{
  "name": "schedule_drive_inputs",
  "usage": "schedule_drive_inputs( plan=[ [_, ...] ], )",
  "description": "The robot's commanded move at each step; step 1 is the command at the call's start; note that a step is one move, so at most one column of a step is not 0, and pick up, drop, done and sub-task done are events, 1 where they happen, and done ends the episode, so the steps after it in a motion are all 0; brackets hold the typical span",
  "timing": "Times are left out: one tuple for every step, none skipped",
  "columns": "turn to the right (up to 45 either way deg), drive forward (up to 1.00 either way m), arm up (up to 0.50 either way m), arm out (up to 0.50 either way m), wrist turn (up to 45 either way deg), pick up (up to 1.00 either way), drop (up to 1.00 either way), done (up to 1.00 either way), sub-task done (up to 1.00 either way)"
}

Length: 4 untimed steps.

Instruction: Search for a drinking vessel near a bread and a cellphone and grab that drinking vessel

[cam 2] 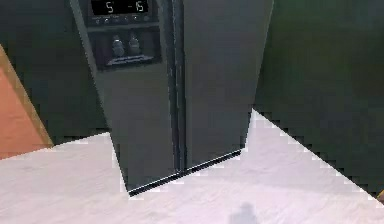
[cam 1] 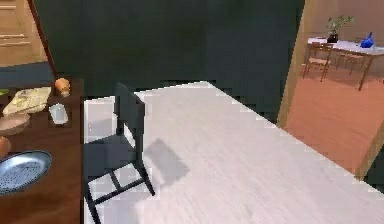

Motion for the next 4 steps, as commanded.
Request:
schedule_drive_inputs(
  plan=[
    [0.0,0.85,0.0,0.0,0.0,0.0,0.0,0.0,0.0],
    [-45.0,0.0,0.0,0.0,0.0,0.0,0.0,0.0,0.0],
    [-45.0,0.0,0.0,0.0,0.0,0.0,0.0,0.0,0.0],
    [-45.0,0.0,0.0,0.0,0.0,0.0,0.0,0.0,0.0]
  ],
)
